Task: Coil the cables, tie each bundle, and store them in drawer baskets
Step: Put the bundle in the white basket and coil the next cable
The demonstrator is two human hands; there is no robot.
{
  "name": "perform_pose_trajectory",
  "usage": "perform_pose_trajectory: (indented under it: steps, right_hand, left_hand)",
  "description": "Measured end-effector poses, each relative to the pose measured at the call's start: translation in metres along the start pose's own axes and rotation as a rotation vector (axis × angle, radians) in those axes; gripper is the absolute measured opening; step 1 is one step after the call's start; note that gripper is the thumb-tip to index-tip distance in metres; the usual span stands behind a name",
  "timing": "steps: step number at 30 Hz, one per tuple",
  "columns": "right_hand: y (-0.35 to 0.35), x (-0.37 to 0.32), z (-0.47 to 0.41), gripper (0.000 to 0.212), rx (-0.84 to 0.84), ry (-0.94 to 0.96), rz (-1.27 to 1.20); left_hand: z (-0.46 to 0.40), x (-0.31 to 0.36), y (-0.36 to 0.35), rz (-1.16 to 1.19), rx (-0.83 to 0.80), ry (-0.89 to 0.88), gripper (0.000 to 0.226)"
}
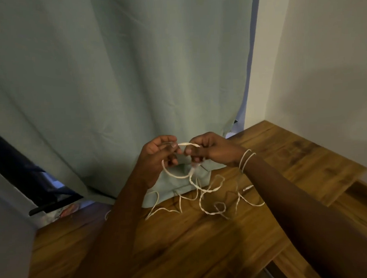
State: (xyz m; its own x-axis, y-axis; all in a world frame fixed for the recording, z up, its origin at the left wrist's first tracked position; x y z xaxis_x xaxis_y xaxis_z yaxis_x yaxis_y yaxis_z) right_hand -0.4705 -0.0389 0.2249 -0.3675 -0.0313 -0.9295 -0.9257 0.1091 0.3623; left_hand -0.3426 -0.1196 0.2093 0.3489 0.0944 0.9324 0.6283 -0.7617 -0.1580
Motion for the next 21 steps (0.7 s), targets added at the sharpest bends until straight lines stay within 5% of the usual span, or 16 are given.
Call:
perform_pose_trajectory:
  steps: [5,8,12,15,21]
  right_hand:
    - [0.017,-0.008,-0.006,0.022,0.067,-0.023,-0.601]
    - [0.025,-0.01,-0.013,0.025,0.164,-0.02,-0.706]
    - [0.032,-0.001,-0.023,0.028,0.268,-0.082,-0.602]
    - [0.026,0.01,-0.026,0.034,0.278,-0.157,-0.478]
    - [-0.026,0.015,-0.02,0.043,0.042,-0.28,-0.311]
  left_hand:
    - [0.007,0.005,-0.01,0.042,-0.159,0.013,0.029]
    - [0.004,0.011,-0.024,-0.088,-0.272,-0.098,0.023]
    - [-0.004,0.031,-0.027,0.19,-0.223,-0.197,0.02]
    - [-0.014,0.054,-0.032,0.354,-0.176,-0.266,0.051]
    - [-0.045,0.088,-0.037,0.264,-0.005,-0.375,0.051]
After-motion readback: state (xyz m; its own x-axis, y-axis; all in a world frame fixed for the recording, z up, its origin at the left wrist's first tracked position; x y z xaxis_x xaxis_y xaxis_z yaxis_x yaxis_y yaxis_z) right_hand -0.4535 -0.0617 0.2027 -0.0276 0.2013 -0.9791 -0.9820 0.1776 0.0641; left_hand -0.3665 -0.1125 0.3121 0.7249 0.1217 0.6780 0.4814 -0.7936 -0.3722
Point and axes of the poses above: each hand's wrist, its own z-axis away from the middle knuckle, its own y-axis out of the back of the hand, x = y × z, the point moved 8 cm from there along -z, towards the middle knuckle, and after that the axes turned 8 degrees about -y, right-handed, at the moved point
